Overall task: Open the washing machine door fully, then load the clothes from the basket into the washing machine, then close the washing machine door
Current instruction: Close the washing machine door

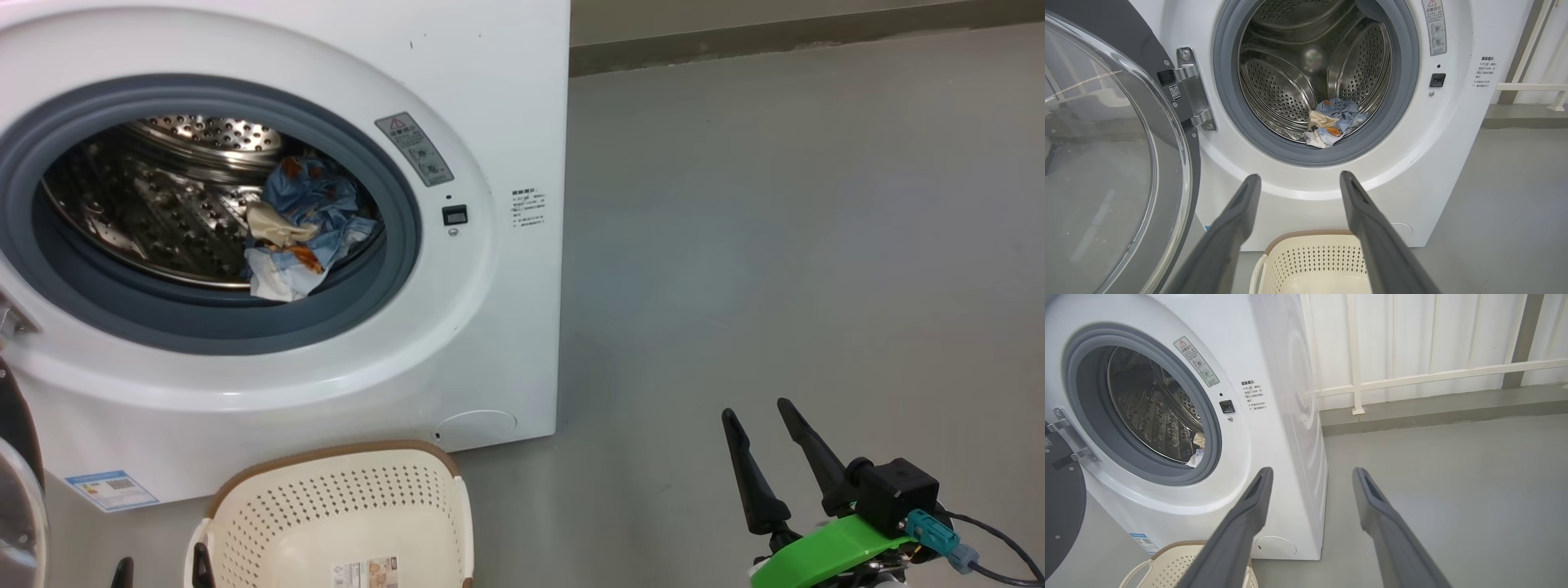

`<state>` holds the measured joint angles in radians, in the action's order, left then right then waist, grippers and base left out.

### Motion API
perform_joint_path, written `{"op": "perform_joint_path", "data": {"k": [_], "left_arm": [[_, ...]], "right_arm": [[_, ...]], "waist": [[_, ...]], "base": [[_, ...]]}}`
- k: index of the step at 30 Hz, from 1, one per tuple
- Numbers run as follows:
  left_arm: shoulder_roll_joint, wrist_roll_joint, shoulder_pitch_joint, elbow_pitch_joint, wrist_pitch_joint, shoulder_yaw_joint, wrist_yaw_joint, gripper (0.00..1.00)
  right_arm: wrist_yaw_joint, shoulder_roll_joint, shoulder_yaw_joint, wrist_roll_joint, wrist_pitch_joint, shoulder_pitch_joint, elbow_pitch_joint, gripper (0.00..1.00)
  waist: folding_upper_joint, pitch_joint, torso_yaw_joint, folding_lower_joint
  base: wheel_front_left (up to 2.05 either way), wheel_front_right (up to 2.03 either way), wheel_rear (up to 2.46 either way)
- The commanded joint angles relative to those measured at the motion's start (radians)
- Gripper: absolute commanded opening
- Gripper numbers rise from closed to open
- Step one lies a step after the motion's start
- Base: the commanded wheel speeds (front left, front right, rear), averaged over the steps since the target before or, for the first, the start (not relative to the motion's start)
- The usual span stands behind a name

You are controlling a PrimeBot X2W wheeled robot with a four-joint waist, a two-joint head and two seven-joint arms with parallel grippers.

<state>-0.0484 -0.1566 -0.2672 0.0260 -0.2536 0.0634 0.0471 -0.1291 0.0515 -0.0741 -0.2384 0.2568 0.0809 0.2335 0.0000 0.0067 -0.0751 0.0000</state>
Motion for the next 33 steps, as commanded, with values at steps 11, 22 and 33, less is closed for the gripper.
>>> {"op": "perform_joint_path", "data": {"k": [11,22,33], "left_arm": [[-0.002,0.011,0.013,0.035,-0.008,0.022,-0.004,1.0],[-0.002,0.018,0.015,0.034,-0.008,0.027,-0.003,1.0],[-0.002,0.023,0.028,0.022,-0.008,0.021,-0.018,1.0]], "right_arm": [[-0.002,-0.001,-0.025,0.005,0.005,0.01,-0.022,1.0],[-0.002,-0.001,-0.027,-0.007,0.005,0.011,-0.017,1.0],[-0.002,-0.001,-0.026,-0.01,0.005,0.006,-0.014,1.0]], "waist": [[0.0,0.005,-0.002,0.0],[0.0,0.003,-0.006,0.0],[0.0,0.003,-0.011,0.0]], "base": [[0.0,0.0,0.0],[-0.11,0.11,0.0],[-1.28,1.28,0.0]]}}
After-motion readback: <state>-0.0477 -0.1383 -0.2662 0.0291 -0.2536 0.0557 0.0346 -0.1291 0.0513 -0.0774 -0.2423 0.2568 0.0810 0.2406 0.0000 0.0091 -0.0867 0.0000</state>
